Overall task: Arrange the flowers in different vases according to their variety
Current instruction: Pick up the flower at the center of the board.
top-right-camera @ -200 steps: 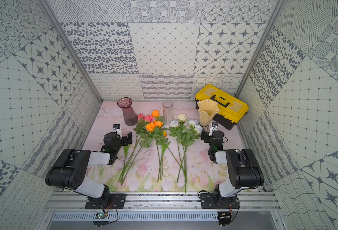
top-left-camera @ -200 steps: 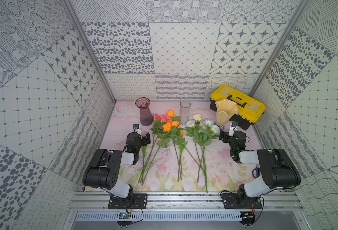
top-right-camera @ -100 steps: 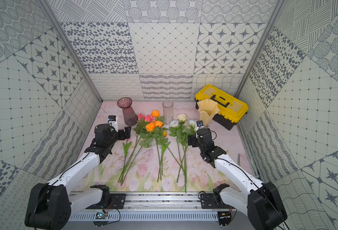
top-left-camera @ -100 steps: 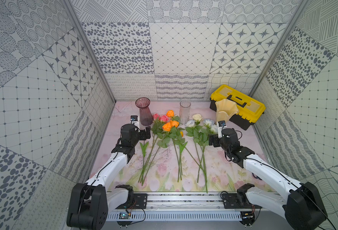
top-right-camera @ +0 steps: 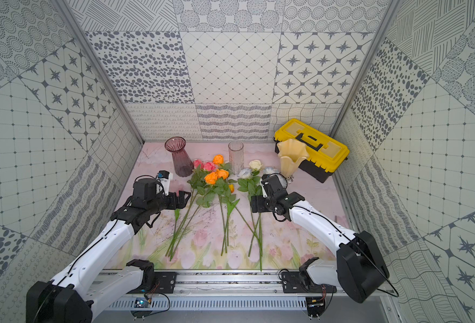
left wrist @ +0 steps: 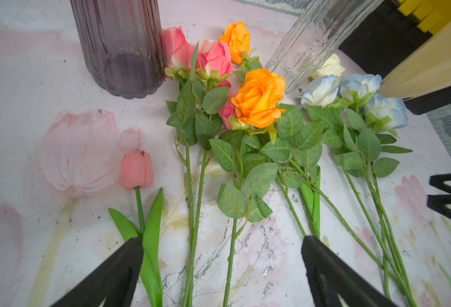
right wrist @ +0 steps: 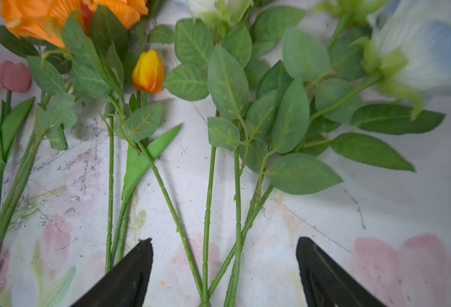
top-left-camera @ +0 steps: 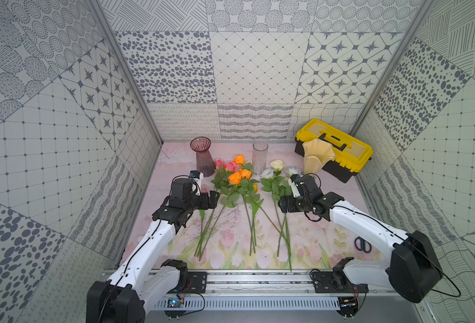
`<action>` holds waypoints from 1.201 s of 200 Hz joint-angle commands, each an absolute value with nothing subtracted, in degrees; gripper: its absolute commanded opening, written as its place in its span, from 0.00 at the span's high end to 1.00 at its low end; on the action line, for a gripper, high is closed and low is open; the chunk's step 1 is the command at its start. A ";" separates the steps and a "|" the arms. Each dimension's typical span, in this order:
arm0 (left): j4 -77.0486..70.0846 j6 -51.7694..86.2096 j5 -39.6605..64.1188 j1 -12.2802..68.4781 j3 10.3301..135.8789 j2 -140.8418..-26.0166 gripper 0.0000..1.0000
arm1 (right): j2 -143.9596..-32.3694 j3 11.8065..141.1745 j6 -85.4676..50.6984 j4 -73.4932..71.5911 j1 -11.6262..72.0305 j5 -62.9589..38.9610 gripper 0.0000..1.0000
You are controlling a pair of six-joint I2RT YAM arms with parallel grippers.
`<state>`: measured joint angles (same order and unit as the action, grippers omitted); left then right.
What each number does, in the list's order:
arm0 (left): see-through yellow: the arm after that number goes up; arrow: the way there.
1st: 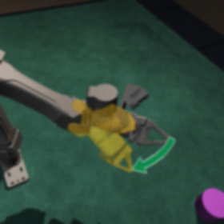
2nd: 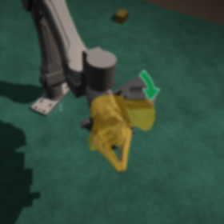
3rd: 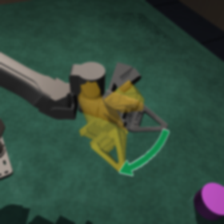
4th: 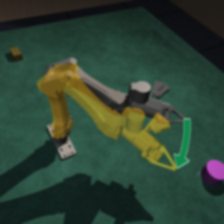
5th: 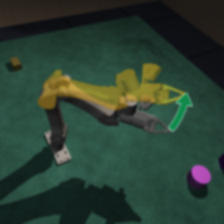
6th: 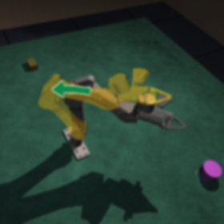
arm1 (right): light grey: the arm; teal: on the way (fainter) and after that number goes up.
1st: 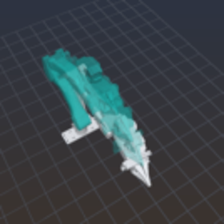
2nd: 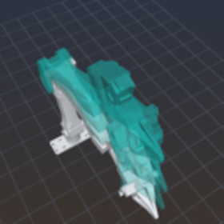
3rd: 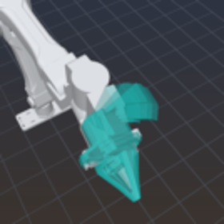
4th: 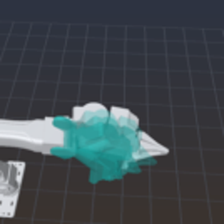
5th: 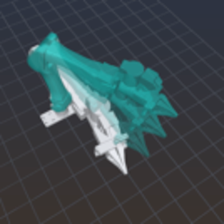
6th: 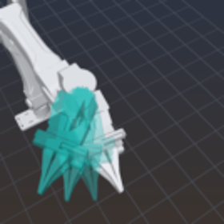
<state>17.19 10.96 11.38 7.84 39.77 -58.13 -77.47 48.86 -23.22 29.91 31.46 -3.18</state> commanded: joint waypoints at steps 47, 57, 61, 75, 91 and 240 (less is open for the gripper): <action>22.44 12.66 16.57 8.27 40.69 -58.36 0.01 | -85.78 55.26 -21.58 32.21 31.90 -4.67 0.41; 22.36 12.66 16.53 8.31 40.69 -58.60 0.01 | -87.23 56.34 -21.01 32.58 31.90 -4.44 0.44; 22.39 12.66 16.52 8.35 40.75 -58.73 0.01 | -87.70 56.76 -20.78 32.68 31.90 -4.48 0.45; 22.40 12.66 16.44 8.35 40.78 -58.81 0.01 | -89.88 57.98 -19.95 33.13 31.89 -4.28 0.50; 22.41 12.66 16.29 8.35 40.78 -58.97 0.01 | -92.24 59.19 -19.28 33.80 31.77 -3.19 0.54; 22.56 12.25 15.56 8.35 41.13 -59.99 0.01 | -99.05 59.99 -20.40 34.16 31.15 -2.11 0.88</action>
